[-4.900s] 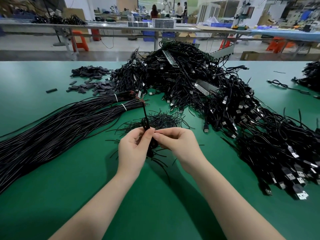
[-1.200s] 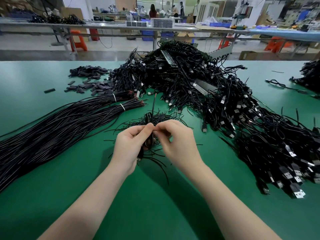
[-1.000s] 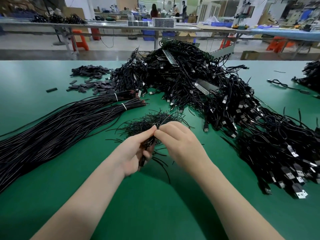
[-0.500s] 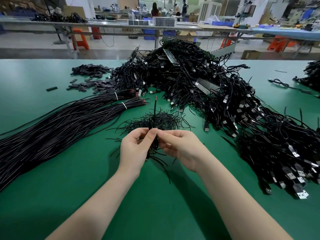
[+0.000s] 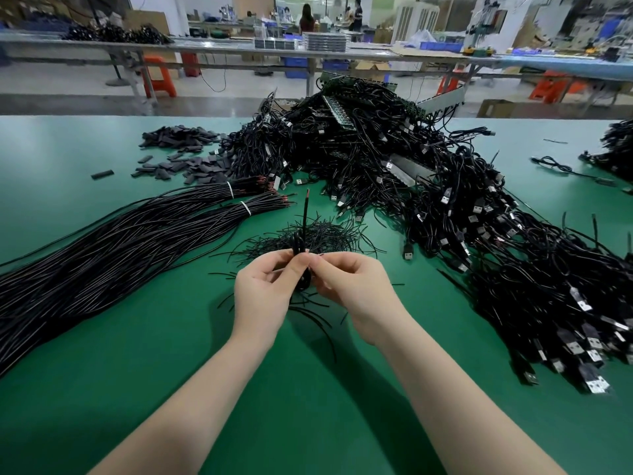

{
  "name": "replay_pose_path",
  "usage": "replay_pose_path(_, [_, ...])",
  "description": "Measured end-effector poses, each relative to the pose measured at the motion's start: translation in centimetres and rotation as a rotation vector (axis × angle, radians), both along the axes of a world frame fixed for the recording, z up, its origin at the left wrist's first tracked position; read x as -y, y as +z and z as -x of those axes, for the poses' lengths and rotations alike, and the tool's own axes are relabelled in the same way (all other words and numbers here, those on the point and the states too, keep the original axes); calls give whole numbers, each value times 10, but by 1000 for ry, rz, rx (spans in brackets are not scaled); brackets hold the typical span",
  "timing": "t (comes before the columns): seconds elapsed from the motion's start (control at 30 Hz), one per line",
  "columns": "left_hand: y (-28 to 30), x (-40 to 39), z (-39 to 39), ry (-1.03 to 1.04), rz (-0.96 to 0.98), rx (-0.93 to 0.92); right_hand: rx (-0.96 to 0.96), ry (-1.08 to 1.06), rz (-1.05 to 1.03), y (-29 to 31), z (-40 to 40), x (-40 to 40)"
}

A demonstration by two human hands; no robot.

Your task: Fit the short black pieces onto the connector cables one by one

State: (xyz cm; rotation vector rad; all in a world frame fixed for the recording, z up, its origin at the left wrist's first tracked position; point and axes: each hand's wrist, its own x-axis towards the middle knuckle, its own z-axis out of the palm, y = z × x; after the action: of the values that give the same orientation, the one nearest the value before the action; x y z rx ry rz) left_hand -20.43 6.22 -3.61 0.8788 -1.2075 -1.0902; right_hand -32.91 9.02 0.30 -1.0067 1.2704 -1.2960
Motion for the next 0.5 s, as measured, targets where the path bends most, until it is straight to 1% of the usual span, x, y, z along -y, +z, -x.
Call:
replay_pose_path(0.1, [3,3,-1,4,-8,6,-326,-61,189,0,1,2])
replay_pose_path(0.17, [7,5,-2,-17,-55,13,-499,-97,295,-2,2,4])
replay_pose_path(0.23, [14,7,-4,-73,-140,26,-696,-119,441,-4,2,5])
replay_pose_path(0.27, [18,7,-5,-119,-220,40,-824,-122,543,-7,2,6])
replay_pose_path(0.33, [24,9,-9,-233,-459,44,-1092,-119,786,-12,7,7])
replay_pose_path(0.4, [25,10,-11,-322,-686,-23,-1307,-115,989,-18,13,10])
replay_pose_path(0.43, [25,9,-11,-341,-735,-65,-1339,-111,1043,-20,15,11])
replay_pose_path(0.47, [25,8,-10,-342,-732,-82,-1308,-101,1037,-20,16,12])
replay_pose_path(0.5, [24,7,-8,-319,-675,-80,-1212,-97,973,-18,16,11])
